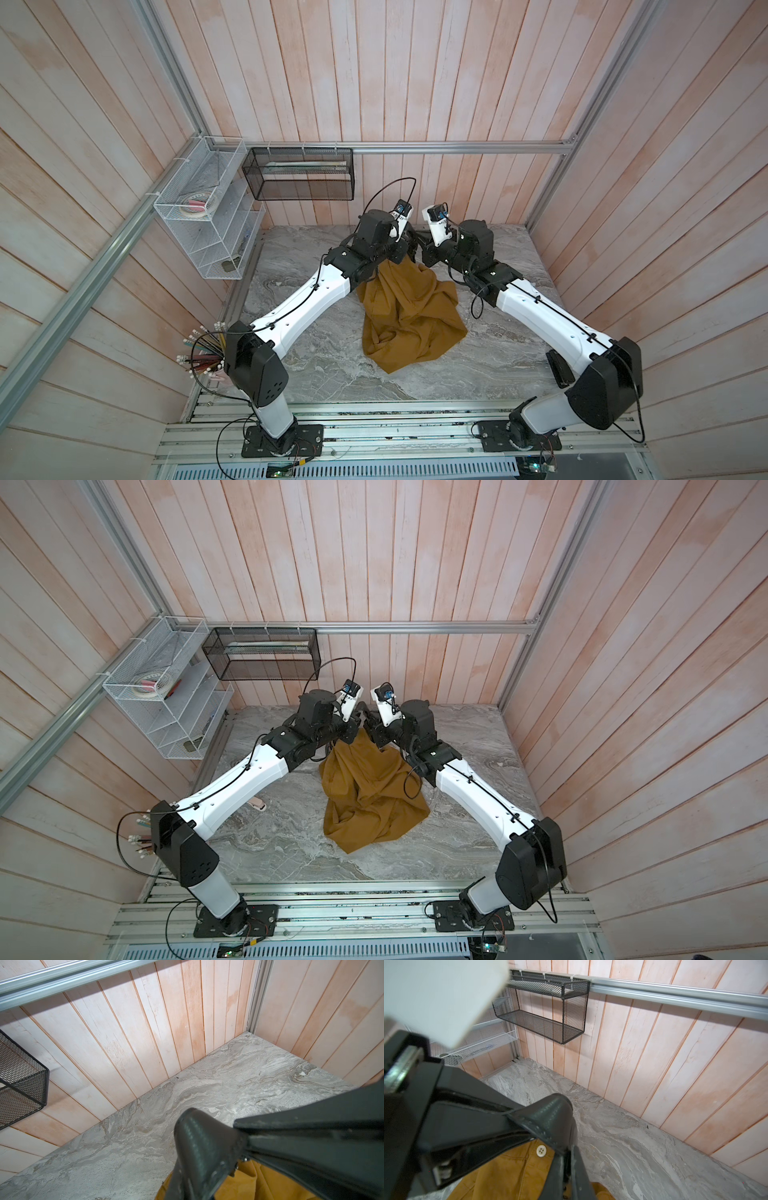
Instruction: Remove the belt from the trousers
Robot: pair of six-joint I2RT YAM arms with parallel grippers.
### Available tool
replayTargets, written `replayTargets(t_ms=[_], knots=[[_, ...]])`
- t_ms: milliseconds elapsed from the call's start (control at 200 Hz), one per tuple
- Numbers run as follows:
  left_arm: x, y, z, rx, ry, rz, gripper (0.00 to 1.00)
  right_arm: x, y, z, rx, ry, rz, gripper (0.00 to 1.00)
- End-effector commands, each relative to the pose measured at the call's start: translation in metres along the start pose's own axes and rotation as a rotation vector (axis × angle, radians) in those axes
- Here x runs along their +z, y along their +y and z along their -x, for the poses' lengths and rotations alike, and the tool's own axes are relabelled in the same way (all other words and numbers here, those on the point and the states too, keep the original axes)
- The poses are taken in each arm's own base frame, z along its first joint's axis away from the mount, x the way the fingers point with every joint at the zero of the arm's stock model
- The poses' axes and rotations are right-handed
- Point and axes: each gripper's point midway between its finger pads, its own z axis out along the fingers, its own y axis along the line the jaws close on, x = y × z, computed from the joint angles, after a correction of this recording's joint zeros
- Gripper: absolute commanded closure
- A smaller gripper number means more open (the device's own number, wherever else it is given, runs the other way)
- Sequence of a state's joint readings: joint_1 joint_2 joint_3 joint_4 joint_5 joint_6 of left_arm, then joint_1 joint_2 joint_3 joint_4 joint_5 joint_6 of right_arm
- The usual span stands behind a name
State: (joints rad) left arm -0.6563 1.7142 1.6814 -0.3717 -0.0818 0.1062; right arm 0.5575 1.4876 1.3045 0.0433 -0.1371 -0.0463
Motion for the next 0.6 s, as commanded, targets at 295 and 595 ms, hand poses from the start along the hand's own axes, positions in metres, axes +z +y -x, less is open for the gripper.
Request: replayTargets(t_ms=[295,595], knots=[[-0.038,-0.007,0.067,-0.088,-0.206,-0.095,1.0,0.008,-0.002,-0.035,0.041,0.062,0.007,0.93],[-0.069,0.002,0.086,-0.168,-0.303,-0.178,1.0,0.01,-0.019,-0.075,0.117,0.094,0.012,1.0]])
